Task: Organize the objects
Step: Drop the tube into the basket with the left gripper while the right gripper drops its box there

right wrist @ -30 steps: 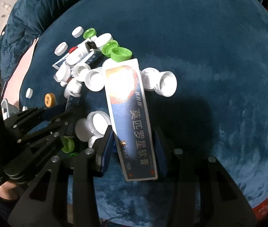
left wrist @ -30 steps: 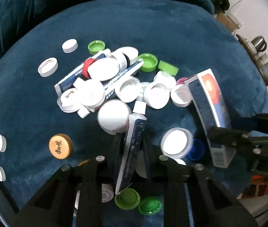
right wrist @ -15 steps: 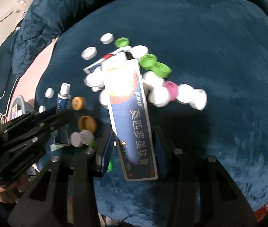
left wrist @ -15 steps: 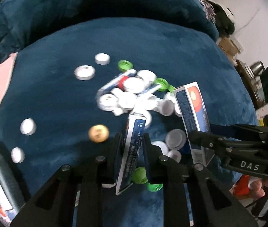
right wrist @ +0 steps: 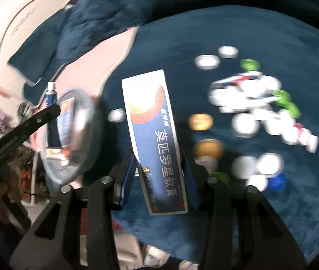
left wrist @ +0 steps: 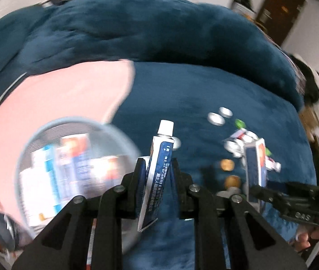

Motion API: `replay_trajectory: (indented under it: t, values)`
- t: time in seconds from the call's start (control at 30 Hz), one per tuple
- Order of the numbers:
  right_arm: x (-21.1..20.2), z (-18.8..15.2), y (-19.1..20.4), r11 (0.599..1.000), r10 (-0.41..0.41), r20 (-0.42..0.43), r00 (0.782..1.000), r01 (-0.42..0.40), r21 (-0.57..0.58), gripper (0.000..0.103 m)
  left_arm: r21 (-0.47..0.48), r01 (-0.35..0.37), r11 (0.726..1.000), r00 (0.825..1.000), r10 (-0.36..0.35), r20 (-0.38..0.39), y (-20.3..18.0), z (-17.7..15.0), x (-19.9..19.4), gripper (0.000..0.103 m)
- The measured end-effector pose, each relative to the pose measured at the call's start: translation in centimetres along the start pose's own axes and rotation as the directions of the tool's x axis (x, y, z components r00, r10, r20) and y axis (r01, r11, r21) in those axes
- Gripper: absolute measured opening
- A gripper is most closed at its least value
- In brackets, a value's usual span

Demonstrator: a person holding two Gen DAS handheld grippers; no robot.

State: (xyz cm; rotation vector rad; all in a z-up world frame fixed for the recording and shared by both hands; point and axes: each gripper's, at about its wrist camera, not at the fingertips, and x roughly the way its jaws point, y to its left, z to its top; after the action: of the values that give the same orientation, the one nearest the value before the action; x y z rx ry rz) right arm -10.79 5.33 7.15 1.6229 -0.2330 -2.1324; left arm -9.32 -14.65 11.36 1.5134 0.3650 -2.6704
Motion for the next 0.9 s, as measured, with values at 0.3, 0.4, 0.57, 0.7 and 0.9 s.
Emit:
replay_trajectory:
  t: [0.3,0.4,0.57,0.7,0.9]
  values:
    - [6.1,1.7,11.6,0.973,0.223,-0.105,0.969,-0.228,-0.043,0.042,-0.202,-0.119,0.972,0.993,0.114,-0.037,10.7,-1.2,-0.3,0.021]
    - [8.3,2.5,13.7,0.968,0.245,-0.130,0.961,-0.250,-0.022,0.044,-0.217,-0.113,0.970,0.993,0.106,-0.042,11.6,-1.3,0.2,0.021]
    - [11.1,3.5,14.0,0.982,0.183,-0.145,0.972,-0.175,0.067,0.054,-0.242,-0.072,0.968,0.996,0.060,-0.059,12.1,-1.0,1.6,0.022]
    - [10.2,3.2,12.8,0.987,0.156,-0.112,0.981,-0.151,0.059,0.076,-0.262,-0.151,0.953,0.988,0.133,-0.083,12.3,-1.1,1.6,0.092]
    - [7.5,3.4,10.6,0.998,0.063,-0.035,0.997,-0.062,0.029,0.094,-0.225,-0.220,0.949,0.976,0.211,-0.061,11.4,-1.2,0.5,0.097]
